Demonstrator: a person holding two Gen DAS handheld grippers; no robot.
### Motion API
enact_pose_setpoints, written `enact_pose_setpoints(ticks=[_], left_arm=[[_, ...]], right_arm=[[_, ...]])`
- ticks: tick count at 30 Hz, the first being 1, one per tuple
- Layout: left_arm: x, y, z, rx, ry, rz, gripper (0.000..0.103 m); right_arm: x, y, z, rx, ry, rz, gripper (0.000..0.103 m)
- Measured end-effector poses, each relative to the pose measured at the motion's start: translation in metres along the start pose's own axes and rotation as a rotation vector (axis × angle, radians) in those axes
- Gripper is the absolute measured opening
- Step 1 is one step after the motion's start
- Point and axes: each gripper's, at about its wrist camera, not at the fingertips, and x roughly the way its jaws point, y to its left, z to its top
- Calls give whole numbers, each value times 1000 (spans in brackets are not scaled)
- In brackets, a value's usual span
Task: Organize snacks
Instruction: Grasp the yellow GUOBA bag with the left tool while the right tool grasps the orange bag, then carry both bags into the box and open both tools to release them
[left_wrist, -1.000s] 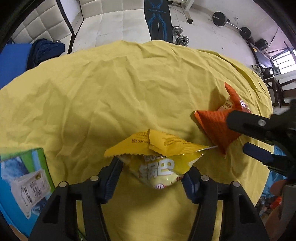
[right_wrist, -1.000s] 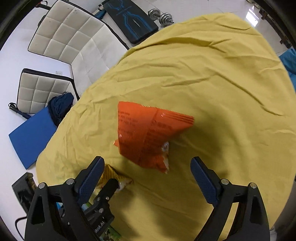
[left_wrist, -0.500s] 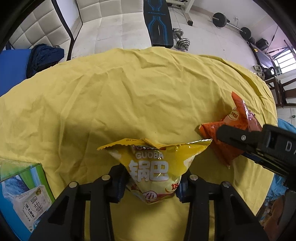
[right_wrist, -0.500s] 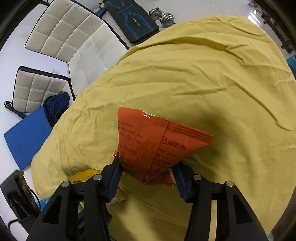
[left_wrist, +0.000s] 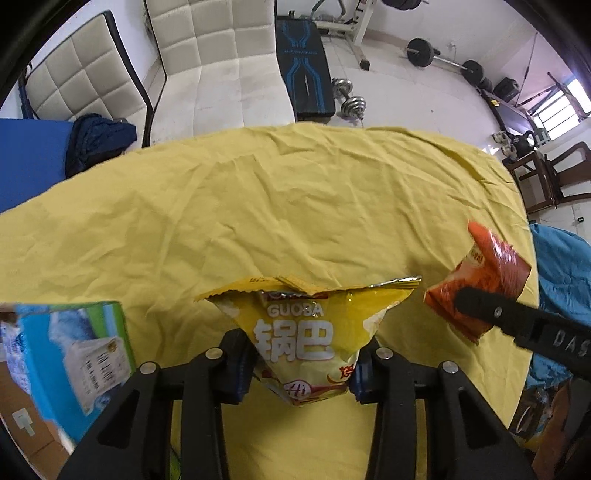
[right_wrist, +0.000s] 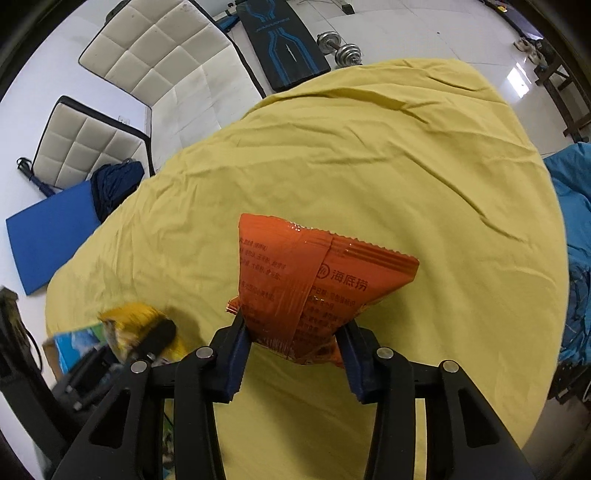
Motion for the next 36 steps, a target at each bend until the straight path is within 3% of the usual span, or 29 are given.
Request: enact_pose_setpoints(ticks=[12,22,30,36], left_arm=[[-83,-1,-42,39,-113,-36,37],[-149,26,-84,39,-197,-71,37],[-185,89,-123,-4,-215,-70,37],[-195,164,-151,-54,-203,-24,37]], right_arm=[[-49,9,-77,-70,-44,5,46],[-92,43,-151,-131,-81,48,46],[-105,107,-204,-222,-81,96,46],[-95,177,-235,-312,-57,142,46]])
